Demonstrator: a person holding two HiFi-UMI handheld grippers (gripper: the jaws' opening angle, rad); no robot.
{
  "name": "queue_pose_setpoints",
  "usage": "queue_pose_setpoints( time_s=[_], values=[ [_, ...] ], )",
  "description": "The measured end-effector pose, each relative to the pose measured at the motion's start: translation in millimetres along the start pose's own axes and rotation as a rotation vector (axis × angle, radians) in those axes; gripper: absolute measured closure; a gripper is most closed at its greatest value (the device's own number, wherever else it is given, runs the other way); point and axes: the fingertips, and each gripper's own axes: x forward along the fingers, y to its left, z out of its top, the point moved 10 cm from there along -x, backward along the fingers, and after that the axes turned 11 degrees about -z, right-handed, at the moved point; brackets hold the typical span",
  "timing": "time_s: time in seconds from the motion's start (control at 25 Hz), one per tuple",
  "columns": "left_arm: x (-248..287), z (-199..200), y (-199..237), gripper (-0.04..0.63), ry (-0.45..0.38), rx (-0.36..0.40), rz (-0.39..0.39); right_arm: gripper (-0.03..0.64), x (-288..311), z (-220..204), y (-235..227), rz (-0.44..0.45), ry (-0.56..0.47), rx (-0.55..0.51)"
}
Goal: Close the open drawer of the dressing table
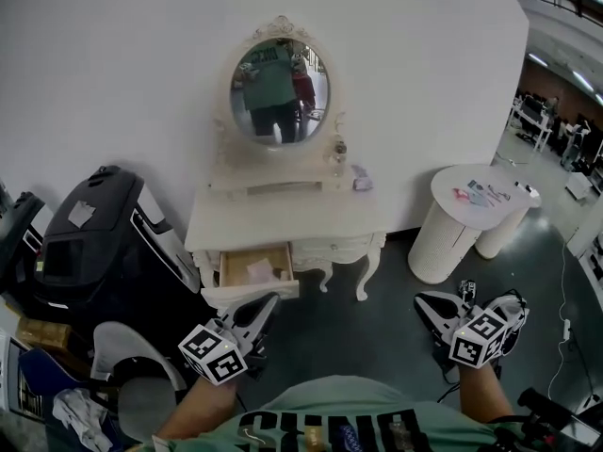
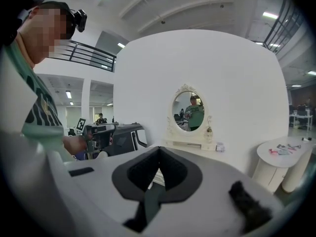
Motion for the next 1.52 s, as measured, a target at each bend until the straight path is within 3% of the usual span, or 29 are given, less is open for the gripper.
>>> queue_pose_setpoints(
  time_s=[0.4, 1.08, 1.52],
  values=[
    [8.2, -10.4, 41.5, 0.586, 0.006, -0.034, 0.017, 0.606, 44.0, 0.7, -17.2, 0.018, 0.040, 0.008],
    [201.9, -61.9, -23.0, 0.586, -0.032, 0.029, 0.130, 0.606, 36.2, 5.9, -230.3, 0.200, -0.016, -0.048],
    [259.1, -76.1, -31.4, 0.586, -0.008, 0.022, 0.144, 0.606, 31.9, -1.2, -288.3, 0.216, -0.031, -0.029]
  ],
)
